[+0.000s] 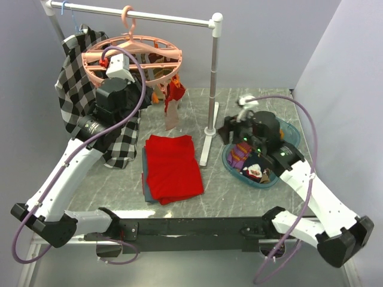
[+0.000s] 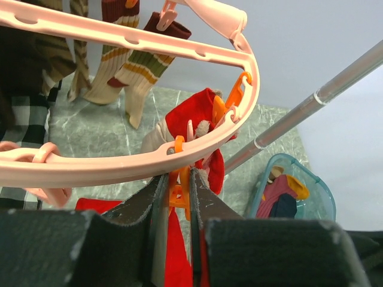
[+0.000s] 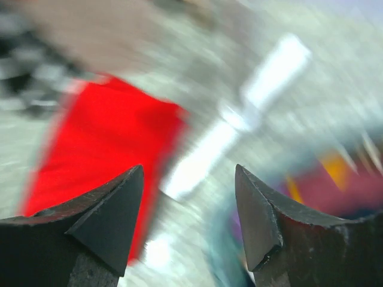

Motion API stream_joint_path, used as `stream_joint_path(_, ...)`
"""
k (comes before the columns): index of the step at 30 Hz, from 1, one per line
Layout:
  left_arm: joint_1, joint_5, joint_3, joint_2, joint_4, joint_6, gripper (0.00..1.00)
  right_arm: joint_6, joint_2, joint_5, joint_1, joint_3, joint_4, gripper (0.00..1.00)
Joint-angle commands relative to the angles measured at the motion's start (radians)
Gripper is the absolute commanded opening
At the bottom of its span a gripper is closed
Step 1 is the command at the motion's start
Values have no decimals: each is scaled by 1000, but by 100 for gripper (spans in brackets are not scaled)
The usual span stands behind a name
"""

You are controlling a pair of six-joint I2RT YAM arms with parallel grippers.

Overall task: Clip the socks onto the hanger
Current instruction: Pick up the sock from the bin.

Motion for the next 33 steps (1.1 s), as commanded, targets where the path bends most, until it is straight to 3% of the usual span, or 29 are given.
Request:
stream_joint_path(1,7,-12,22,-25,45,24,15,66,-22,168,-178,-88,-246,68)
stream_joint_path(4,6,-8,23,-27,44,20,16,109,27,198,-238,-100,-326,66)
stream_joint_path(8,7,3,22,-28,47,18,15,192,109,87,-306,-146,-341,65)
stream_joint_path(26,7,22,0,-54,54,20,16,301,341,-22,-357,-299,-312,56)
stream_joint_path(27,7,22,2,-53,53,20,16,301,346,-25,-355,-304,-308,54)
stream_joint_path(30,6,26,6,-51,51,20,16,306,335,-24,-355,-307,-303,31)
stream_joint_path(31,7,26,8,-51,51,20,16,309,323,-22,-355,-295,-306,18)
stream_joint_path(33,6,25,13,-50,48,21,16,318,272,-21,-355,-270,-321,9)
